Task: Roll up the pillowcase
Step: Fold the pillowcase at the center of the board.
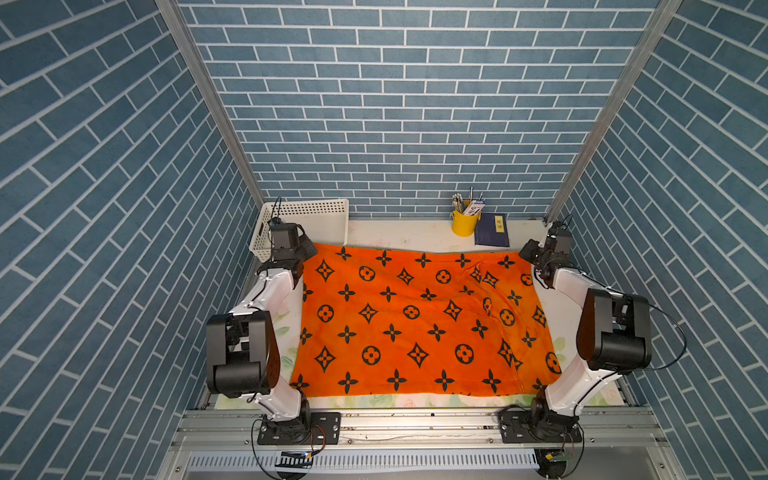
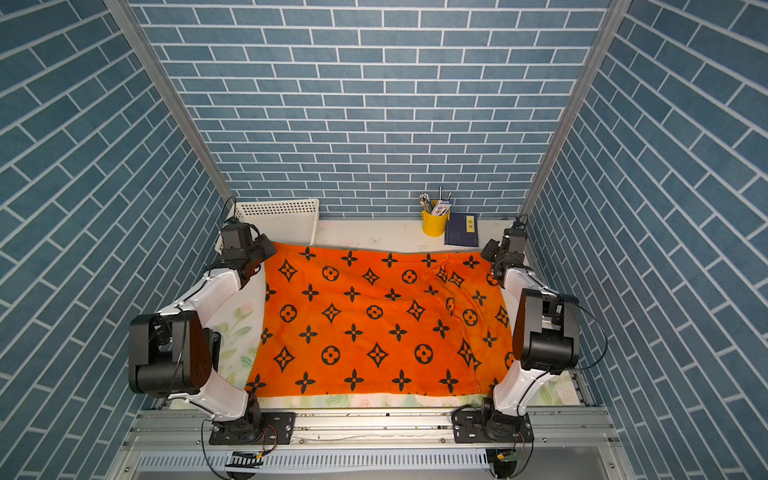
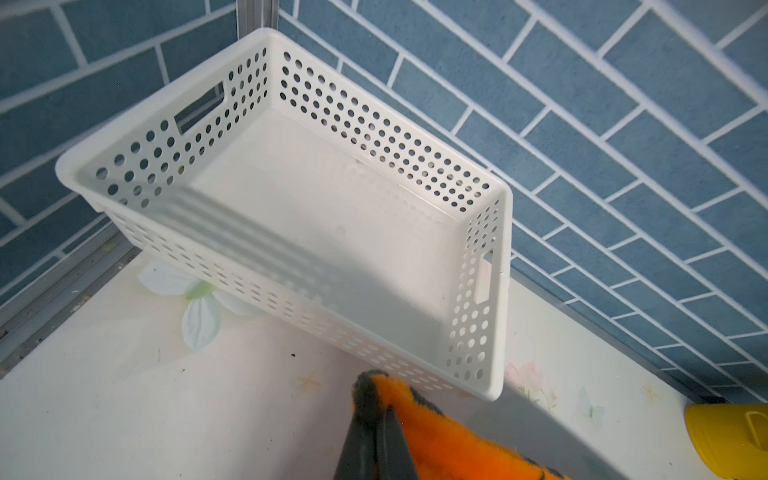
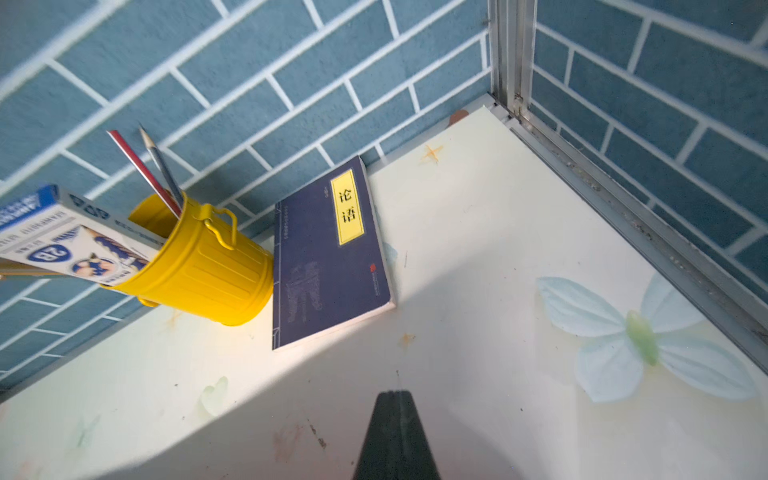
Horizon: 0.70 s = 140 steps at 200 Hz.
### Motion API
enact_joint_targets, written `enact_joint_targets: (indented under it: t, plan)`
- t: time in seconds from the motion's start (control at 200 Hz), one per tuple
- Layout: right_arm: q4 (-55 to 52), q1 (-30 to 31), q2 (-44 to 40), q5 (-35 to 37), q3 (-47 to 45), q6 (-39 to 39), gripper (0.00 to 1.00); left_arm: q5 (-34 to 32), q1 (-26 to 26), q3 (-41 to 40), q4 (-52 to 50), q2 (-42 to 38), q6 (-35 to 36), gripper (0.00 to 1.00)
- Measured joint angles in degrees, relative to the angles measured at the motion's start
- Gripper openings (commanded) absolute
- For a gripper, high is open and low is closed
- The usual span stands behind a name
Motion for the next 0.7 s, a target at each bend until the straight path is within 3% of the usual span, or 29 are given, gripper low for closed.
enact_joint_targets:
  t: [0.275,0.535,0.7]
  plan:
    - [5.77,-0.85,-0.09,-2.97,-0.85,0.96,0.0,0.74,0.24,4.44,0.85,1.97,0.24,0.0]
    - [7.98,-0.98,-2.21,-2.91,-7.41,0.96,0.0,1.88,0.98,-1.99,2.86,0.96,0.35,0.0]
    - [10.71,-0.98,-7.13,-2.32,-11.98,0.96,0.0,3.96,4.28,-3.5,3.39,-0.79,0.39,0.0]
